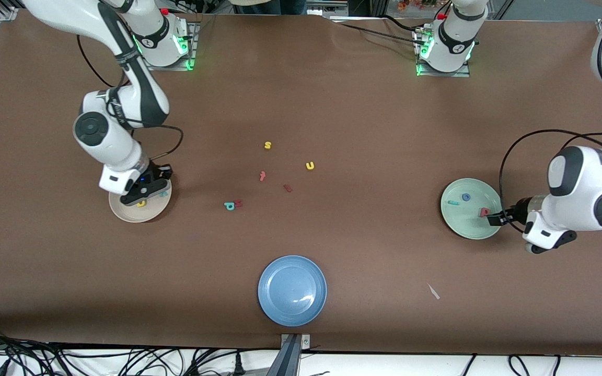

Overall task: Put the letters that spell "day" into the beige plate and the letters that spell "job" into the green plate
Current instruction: 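Drop the cyan y on the beige plate while the left drops pink d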

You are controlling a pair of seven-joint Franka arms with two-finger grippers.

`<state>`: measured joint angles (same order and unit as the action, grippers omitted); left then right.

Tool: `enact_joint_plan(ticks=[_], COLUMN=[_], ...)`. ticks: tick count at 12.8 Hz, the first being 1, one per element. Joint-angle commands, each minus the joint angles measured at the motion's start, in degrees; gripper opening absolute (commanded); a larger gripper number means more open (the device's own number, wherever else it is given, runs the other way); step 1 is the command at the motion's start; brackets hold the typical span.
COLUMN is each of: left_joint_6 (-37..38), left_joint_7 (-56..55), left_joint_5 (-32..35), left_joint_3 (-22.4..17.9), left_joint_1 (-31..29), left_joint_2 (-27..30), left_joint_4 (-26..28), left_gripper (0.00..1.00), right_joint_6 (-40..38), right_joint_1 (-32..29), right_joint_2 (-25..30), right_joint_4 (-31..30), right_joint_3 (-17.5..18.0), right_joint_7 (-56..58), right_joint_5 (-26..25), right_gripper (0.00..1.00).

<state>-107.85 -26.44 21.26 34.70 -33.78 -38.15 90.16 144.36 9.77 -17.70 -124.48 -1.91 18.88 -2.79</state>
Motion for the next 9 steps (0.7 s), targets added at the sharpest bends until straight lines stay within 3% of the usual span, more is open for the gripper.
enact_joint_plan(ticks=[1,2,4,5,9], left_joint_6=[13.7,17.7,23.6,24.4,25.2], left_joint_7=[2.0,2.0,2.0,2.0,3.3], left_joint_5=[0.7,0.6,0.5,0.5,0.4], left_joint_3=[3.4,5.2,8.8,9.8,11.3], left_joint_1=[0.6,0.5,0.0,0.1,0.5], left_joint_2=[3.0,3.0,5.2,6.4,8.8], left_joint_4=[-8.6,-12.2,-17.4,-18.7,-18.9], left_gripper=[1.0,1.0,1.0,1.0,1.0], right_joint_6=[-0.5,-0.5,-0.5,-0.6,-0.6], right_joint_1=[-1.4,-1.8,-1.9,-1.9,-1.9], right_joint_2=[0.6,0.6,0.4,0.4,0.5], right_joint_4=[-0.6,-0.8,-0.9,-1.0,-1.1], right_joint_3=[-1.1,-1.3,-1.4,-1.4,-1.4], right_joint_7=[5.0,5.0,4.3,4.1,3.3], right_joint_5=[-0.3,-0.2,0.3,0.5,0.6], right_gripper=[0.04,0.1,0.62,0.82,0.85])
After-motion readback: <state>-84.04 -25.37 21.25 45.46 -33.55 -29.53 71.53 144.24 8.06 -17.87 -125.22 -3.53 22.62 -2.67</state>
